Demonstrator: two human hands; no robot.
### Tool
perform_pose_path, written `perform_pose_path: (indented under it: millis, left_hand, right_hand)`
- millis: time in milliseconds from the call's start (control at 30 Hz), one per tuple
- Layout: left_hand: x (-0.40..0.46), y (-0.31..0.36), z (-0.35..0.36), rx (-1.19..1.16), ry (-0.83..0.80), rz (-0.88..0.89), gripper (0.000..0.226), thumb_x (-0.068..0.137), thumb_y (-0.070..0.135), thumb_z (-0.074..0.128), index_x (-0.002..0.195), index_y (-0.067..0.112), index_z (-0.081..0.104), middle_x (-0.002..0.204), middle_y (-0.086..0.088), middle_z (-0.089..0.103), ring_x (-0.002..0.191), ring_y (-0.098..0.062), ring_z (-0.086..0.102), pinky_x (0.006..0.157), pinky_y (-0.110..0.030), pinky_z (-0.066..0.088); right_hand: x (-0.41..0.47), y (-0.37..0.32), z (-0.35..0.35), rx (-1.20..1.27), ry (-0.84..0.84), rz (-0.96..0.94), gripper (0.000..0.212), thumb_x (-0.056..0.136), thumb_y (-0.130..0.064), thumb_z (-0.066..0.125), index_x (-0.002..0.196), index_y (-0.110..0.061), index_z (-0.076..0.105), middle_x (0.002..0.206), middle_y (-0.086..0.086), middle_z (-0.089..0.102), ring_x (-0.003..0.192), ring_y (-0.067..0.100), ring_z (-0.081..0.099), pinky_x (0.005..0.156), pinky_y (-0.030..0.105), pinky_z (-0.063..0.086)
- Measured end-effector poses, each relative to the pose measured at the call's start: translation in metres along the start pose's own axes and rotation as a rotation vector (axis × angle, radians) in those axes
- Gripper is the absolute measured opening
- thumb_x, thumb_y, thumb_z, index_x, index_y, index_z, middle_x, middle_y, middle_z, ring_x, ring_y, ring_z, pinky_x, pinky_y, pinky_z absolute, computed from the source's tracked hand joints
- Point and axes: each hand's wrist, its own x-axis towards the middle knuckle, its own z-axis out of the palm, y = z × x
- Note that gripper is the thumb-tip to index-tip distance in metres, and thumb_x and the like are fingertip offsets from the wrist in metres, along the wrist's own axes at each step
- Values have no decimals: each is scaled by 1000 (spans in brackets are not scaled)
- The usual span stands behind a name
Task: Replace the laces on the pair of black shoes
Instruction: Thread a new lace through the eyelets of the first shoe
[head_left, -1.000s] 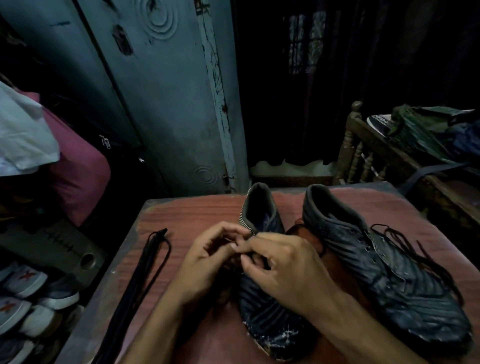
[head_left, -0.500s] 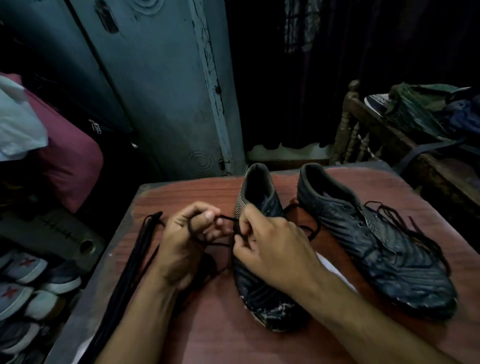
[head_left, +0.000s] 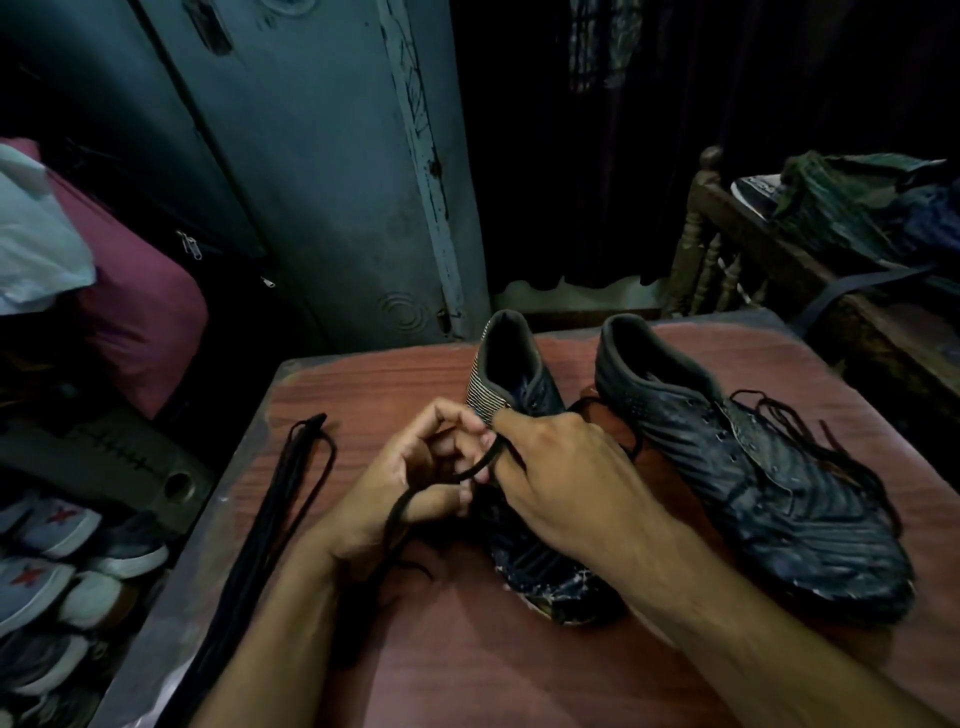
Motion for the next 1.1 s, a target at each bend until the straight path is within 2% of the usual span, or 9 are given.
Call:
perform_pose_path:
  millis: [133, 233, 367, 433, 567, 700, 867, 967, 1100]
  left_hand:
    - [4, -4, 5, 210, 202, 43, 49, 83, 16, 73, 129, 21, 59, 104, -2, 65, 91, -15, 62, 79, -24, 53]
    - [2, -2, 15, 259, 261, 64, 33, 80, 13, 76, 112, 16, 74, 102, -7, 72, 93, -17, 68, 81, -27, 54]
    - [5, -5, 14, 347, 323, 41, 10, 90, 7, 72, 95, 16, 75, 92, -9, 74, 82, -16, 68, 71, -27, 53]
    - [7, -1, 17, 172, 382, 10, 4, 90, 14, 69, 91, 18, 70, 89, -7, 72, 79, -17, 66, 63, -26, 53]
    - [9, 12, 15, -254, 536, 83, 5, 95, 17, 50, 91, 14, 50, 96, -6, 73, 91, -25, 73, 65, -36, 63]
    - [10, 14, 11, -250, 640, 120, 19, 107, 12, 39, 91, 17, 49, 65, 0, 55, 69, -18, 68, 66, -35, 61]
    - [11, 9, 16, -89, 634, 50, 34, 96, 2, 31, 92, 10, 63, 67, 2, 42, 63, -14, 48, 73, -44, 59]
    - [7, 6, 17, 107, 591, 12, 38, 80, 18, 39, 95, 9, 73, 72, 3, 46, 64, -12, 48, 66, -32, 46]
    - [8, -4, 16, 770, 546, 104, 12, 88, 38, 72, 96, 31, 78, 87, 10, 56, 81, -4, 56, 74, -18, 44]
  right_hand:
    - [-4, -3, 2, -23, -27, -88, 21, 101, -43, 46, 109, -29, 60, 95, 2, 72, 92, 32, 67, 66, 34, 36]
    - [-6, -7, 1, 14, -85, -182, 26, 102, -43, 46, 116, -34, 66, 102, -1, 74, 97, 25, 68, 72, 31, 32]
    - [-4, -5, -1, 53, -174, -261, 17, 102, -36, 54, 96, -27, 68, 72, -2, 61, 83, 25, 64, 73, 29, 28]
    - [-3, -2, 0, -2, -230, -267, 19, 101, -39, 55, 85, -29, 58, 63, -7, 45, 81, 22, 63, 73, 29, 30]
    - [-1, 3, 2, -22, -256, -272, 19, 97, -47, 60, 95, -28, 65, 61, -13, 48, 73, 6, 54, 66, 19, 26]
    - [5, 12, 1, 127, -260, -243, 10, 90, -34, 71, 87, -25, 70, 65, -9, 63, 61, 3, 54, 57, 11, 34]
    - [19, 45, -8, 247, 176, -111, 6, 89, -17, 73, 90, -21, 69, 81, -11, 60, 73, 5, 55, 70, 18, 42]
    - [22, 62, -6, 106, 108, -11, 16, 89, -30, 75, 100, -25, 65, 94, -11, 55, 88, 9, 55, 79, 26, 46]
    - [23, 63, 2, 94, 82, 10, 15, 88, -30, 77, 92, -24, 64, 89, -12, 54, 79, 4, 51, 73, 24, 41]
